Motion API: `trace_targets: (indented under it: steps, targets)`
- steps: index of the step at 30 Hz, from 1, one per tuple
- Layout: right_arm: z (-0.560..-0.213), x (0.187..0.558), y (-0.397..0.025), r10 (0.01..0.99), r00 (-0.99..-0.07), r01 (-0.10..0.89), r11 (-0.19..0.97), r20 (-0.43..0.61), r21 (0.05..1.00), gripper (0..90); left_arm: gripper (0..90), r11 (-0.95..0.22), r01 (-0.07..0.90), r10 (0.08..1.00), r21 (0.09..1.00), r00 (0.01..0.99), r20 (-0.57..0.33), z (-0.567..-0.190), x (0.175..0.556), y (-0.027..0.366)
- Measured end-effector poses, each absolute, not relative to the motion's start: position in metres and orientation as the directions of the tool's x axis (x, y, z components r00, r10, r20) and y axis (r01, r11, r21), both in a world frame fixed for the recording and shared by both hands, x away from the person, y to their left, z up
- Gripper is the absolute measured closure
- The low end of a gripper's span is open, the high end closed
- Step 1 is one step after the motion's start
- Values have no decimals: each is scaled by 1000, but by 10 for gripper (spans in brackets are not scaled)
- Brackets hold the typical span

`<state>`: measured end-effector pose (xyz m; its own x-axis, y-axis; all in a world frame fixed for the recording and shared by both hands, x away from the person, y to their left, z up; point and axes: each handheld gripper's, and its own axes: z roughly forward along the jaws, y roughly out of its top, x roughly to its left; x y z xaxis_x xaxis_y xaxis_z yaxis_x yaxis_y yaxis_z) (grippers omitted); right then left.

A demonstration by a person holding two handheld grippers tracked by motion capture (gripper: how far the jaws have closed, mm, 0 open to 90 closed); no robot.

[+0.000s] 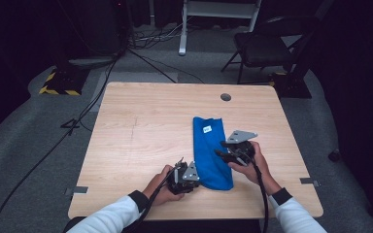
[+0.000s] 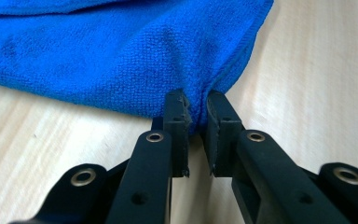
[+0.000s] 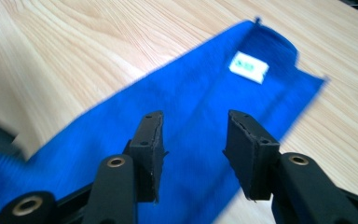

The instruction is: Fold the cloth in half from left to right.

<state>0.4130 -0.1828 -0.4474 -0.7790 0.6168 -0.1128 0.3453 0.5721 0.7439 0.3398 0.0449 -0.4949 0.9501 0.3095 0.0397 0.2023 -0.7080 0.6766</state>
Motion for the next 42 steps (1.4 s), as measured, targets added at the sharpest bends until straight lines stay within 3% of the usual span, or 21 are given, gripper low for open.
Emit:
trace_targets:
  steps: [11, 16, 20, 23, 28, 35, 42]
  targets:
    - [-474, 458, -140, 626, -773, 390, 594, -100, 703, 571, 801, -709, 205, 293, 675, 956, 18, -495, 324, 57]
    - [-479, 465, -131, 628, -763, 386, 631, -152, 673, 595, 801, -714, 197, 283, 672, 959, 19, -495, 321, 57]
    - [-486, 473, -134, 649, -745, 415, 631, -154, 656, 643, 802, -712, 195, 283, 675, 959, 22, -495, 320, 58]
    - [-487, 474, -136, 646, -749, 415, 629, -145, 658, 766, 804, -710, 197, 284, 676, 959, 19, -495, 320, 58]
    - [-482, 474, -146, 653, -740, 415, 629, -158, 657, 879, 804, -707, 201, 287, 678, 958, 15, -495, 320, 58]
    - [-472, 478, -189, 720, -674, 454, 580, -164, 677, 873, 806, -706, 208, 292, 677, 956, 11, -495, 320, 58]
    - [-482, 489, -214, 780, -606, 515, 533, -155, 672, 760, 795, -713, 210, 292, 669, 956, 12, -494, 319, 59]
